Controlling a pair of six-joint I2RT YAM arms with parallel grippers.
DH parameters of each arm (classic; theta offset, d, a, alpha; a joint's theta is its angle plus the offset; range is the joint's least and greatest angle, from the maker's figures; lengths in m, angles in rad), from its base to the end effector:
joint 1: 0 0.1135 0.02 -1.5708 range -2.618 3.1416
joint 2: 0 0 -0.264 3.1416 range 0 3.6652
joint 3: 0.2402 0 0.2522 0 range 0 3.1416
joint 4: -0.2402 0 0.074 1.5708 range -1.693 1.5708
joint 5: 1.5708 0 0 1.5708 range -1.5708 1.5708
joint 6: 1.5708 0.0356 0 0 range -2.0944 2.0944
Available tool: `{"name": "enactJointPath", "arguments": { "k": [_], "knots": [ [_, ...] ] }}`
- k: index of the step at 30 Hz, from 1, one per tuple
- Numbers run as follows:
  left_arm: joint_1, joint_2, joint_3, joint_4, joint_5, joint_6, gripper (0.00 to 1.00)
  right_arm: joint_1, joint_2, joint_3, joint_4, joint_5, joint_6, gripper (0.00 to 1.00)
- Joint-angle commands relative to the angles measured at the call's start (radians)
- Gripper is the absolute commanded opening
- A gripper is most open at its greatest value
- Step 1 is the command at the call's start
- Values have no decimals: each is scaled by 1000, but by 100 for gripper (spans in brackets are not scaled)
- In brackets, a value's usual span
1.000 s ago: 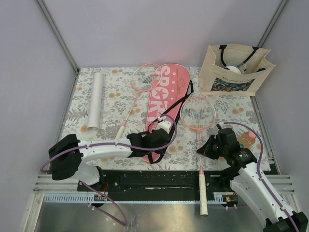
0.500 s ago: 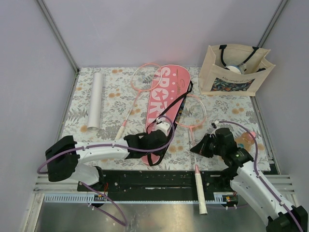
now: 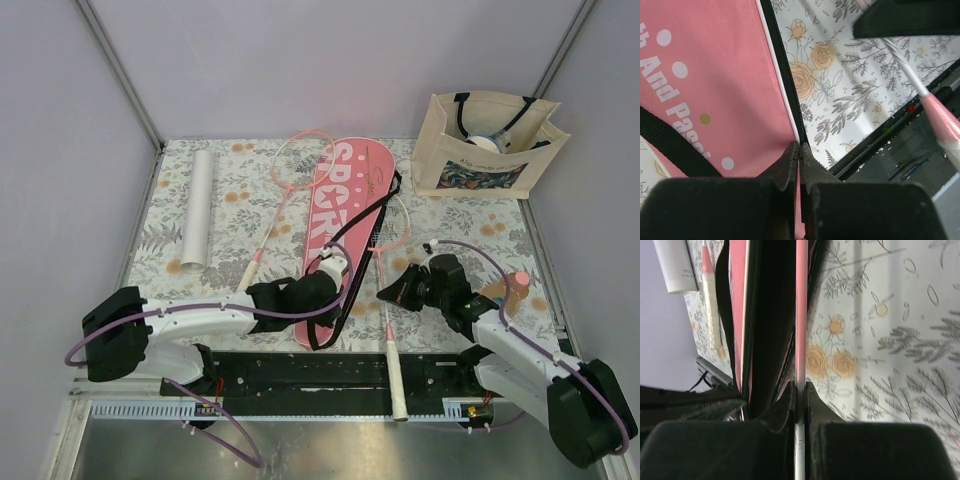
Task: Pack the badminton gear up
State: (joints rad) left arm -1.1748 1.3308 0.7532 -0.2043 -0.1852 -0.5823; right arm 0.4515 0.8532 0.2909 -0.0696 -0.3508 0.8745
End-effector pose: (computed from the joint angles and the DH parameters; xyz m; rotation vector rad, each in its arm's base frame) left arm 0.1112 -0.2489 0.2096 0.6191 2.3497 -0.6342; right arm 0.1497 0.0862 0.1691 0.2910 2.3762 1.0775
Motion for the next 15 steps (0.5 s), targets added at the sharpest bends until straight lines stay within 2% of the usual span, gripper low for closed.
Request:
{"name": "enactJointPath", "arguments": {
  "k": [1,15],
  "knots": [
    [-3,-62,-32,86,81,-36,0,24,145,24,379,27,50,0],
    [-3,-128,-136,232,208,-178,0,68,674,186,878,176,155,0]
  ]
}}
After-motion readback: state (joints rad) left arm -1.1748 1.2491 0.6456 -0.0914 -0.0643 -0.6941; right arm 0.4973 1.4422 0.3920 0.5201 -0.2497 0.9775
